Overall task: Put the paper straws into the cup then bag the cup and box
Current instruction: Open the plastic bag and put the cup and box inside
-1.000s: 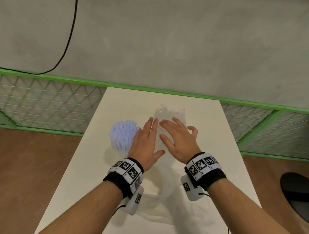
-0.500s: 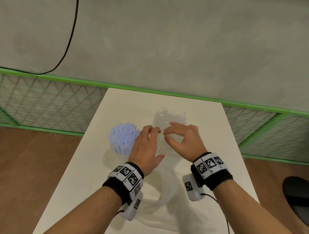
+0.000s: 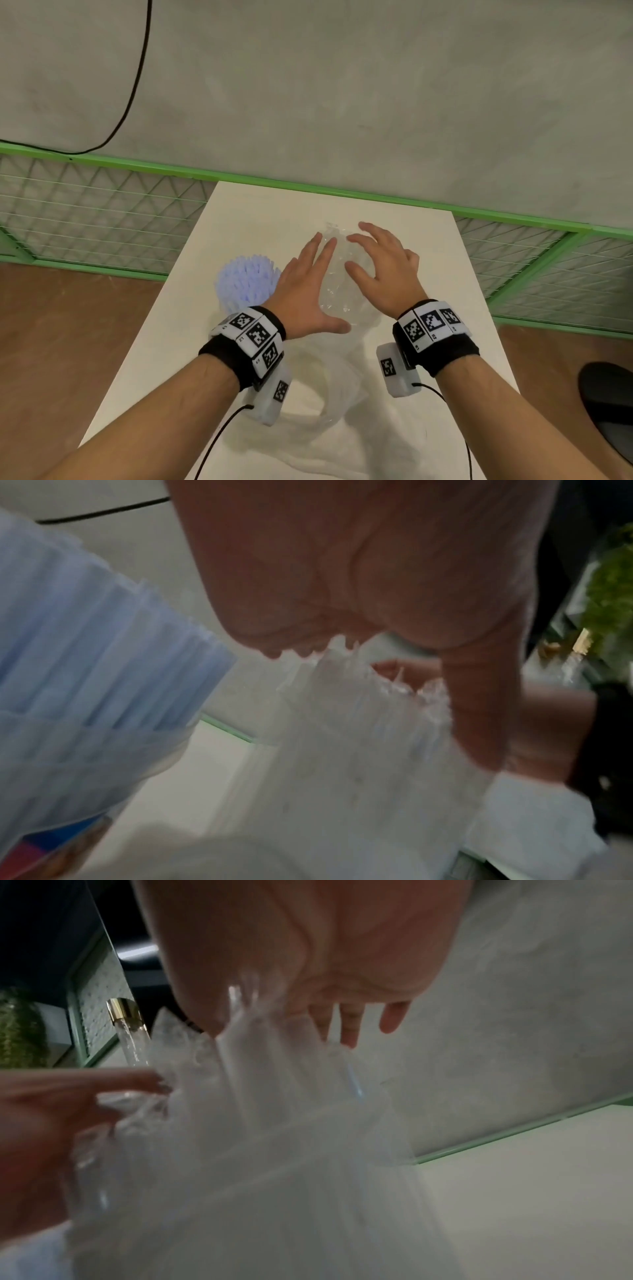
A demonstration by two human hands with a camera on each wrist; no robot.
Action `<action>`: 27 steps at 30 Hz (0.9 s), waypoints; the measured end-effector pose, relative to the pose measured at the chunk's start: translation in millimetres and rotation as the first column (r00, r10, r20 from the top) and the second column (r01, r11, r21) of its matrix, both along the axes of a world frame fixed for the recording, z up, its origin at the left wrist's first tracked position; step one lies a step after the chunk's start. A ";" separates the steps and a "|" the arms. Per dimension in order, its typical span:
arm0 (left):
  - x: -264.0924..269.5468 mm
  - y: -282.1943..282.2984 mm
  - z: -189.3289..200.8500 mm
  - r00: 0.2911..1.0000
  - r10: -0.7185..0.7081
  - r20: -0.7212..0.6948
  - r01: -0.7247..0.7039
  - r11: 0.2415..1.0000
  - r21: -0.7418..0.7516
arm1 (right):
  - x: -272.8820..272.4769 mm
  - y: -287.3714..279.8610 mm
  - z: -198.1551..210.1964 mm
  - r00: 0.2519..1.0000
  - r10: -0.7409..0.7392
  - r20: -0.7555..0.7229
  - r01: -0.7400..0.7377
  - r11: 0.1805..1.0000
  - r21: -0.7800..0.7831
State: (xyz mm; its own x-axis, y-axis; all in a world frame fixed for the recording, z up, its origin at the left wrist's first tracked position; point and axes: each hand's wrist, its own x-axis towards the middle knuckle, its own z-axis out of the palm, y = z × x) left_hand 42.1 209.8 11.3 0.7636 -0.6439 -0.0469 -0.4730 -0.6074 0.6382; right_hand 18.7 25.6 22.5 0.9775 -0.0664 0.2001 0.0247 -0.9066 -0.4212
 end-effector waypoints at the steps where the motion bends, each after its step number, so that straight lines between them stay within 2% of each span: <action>1: 0.7 -1.8 3.9 0.999 -0.012 -0.052 0.011 1.000 -0.008 | 0.3 0.4 -3.8 0.997 -0.022 -0.071 0.019 0.999 -0.041; 3: 2.7 -5.0 8.1 1.000 -0.010 -0.027 0.010 1.000 0.024 | 1.7 1.0 -12.0 0.980 -0.058 -0.189 0.046 0.997 -0.066; 4: 4.3 -6.0 8.5 0.999 0.001 0.042 -0.003 0.999 0.047 | 3.9 0.5 -14.1 0.980 -0.083 -0.182 0.074 0.995 -0.061; 7: 7.2 -5.6 7.5 0.970 0.082 0.227 -0.088 0.996 0.015 | 11.5 0.8 -12.0 0.985 -0.169 -0.023 0.168 0.985 -0.037; 11: 13.8 -10.9 11.2 0.937 0.250 0.244 -0.229 0.967 -0.113 | 10.6 2.6 -7.9 0.973 -0.214 0.085 0.192 0.958 0.215; 12: 17.4 -14.1 11.5 0.935 0.250 0.250 -0.232 0.967 -0.101 | 7.6 0.7 -6.5 0.964 -0.248 0.093 0.214 0.937 0.276; 14: 26.9 -22.9 8.6 0.947 0.181 0.266 -0.184 0.983 -0.014 | 1.7 -4.9 -6.5 0.957 -0.289 0.025 0.269 0.915 0.300; 16: 34.3 -31.4 3.2 0.974 0.061 0.219 -0.092 0.987 0.135 | -2.5 -9.5 -12.6 0.964 -0.253 -0.079 0.265 0.919 0.293; 19: 38.3 -34.4 -0.4 0.986 -0.022 0.168 -0.022 0.967 0.254 | -3.2 -13.2 -18.9 0.969 -0.235 -0.073 0.244 0.881 0.406; 22: 36.2 -27.0 3.1 0.968 0.001 0.251 -0.058 0.974 0.221 | 1.4 -15.0 -15.9 0.963 -0.261 -0.067 0.266 0.887 0.378; 24: 36.3 -23.2 8.0 0.972 0.015 0.234 -0.056 0.984 0.171 | 5.0 -16.3 -13.5 0.960 -0.273 -0.056 0.275 0.890 0.364; 27: 36.4 -21.5 13.7 0.982 0.044 0.183 -0.062 0.994 0.093 | 11.8 -18.3 -11.7 0.965 -0.256 -0.049 0.252 0.867 0.430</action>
State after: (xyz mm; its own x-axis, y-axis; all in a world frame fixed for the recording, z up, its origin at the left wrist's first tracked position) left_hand 78.5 188.4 25.0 0.7983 -0.6014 0.0336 -0.5402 -0.6901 0.4816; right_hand 30.4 7.3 10.8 0.9136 -0.3932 0.1036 -0.1760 -0.6122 -0.7709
